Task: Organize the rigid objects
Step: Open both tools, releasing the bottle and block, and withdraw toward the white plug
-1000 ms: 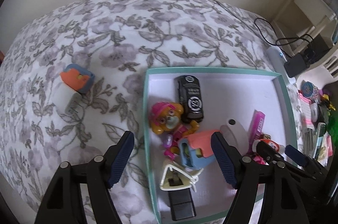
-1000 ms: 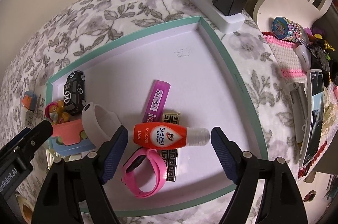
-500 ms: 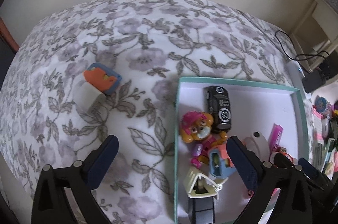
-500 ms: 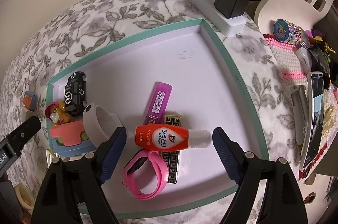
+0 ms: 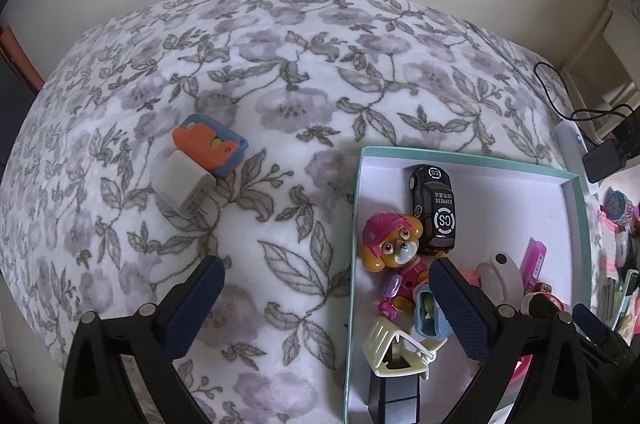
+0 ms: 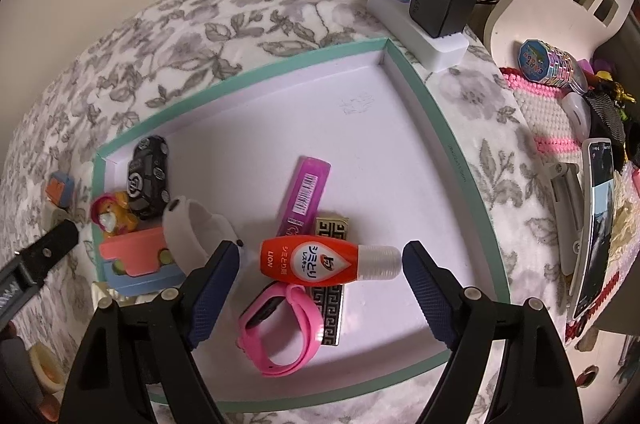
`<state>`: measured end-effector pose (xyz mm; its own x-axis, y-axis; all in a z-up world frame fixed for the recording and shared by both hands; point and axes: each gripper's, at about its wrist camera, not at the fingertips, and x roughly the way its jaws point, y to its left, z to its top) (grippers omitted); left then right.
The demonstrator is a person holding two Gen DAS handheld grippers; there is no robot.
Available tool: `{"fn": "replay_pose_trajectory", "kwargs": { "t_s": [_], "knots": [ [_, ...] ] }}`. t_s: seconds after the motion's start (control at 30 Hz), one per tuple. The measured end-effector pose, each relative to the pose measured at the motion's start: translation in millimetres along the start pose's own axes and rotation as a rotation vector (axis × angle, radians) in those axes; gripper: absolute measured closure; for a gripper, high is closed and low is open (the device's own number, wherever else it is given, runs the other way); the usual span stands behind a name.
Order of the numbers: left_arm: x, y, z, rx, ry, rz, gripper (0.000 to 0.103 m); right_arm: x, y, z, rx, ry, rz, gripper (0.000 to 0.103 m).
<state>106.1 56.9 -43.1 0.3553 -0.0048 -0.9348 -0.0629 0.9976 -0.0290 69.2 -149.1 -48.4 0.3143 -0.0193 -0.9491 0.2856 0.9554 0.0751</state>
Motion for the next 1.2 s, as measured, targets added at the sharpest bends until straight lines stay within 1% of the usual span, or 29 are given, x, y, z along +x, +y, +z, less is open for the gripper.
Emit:
{"fn": "replay_pose_trajectory", "kwargs": {
  "t_s": [0.13,0.23,0.47,0.7,0.93,1.1,1.2],
  "knots": [
    [0,2,1,-0.002,0.008,-0.005,0.0,-10,5,1,0.001,-0.027,0.039,0.019],
    [-2,13,4,-0.024,0.01,-0.012,0.0,-15,17,0,-0.022,-0.043,0.057,0.019],
    [-8,58,15,-0.121,-0.004,0.015,0.0,-19,58,-5,-0.124,-0.059,0.116,0.019],
    [-7,99,19,-0.204,0.002,0.033,0.0,-19,91,-8,-0.185,-0.068,0.146,0.019],
    [1,125,22,-0.244,0.023,0.049,0.0,-16,115,-5,-0.178,-0.071,0.19,0.019],
    [10,144,27,-0.27,0.039,0.061,0.0,-10,142,-8,-0.226,-0.064,0.206,0.019],
    [20,149,30,-0.253,0.049,0.067,0.0,-5,154,-11,-0.252,-0.052,0.199,0.019]
  ]
}}
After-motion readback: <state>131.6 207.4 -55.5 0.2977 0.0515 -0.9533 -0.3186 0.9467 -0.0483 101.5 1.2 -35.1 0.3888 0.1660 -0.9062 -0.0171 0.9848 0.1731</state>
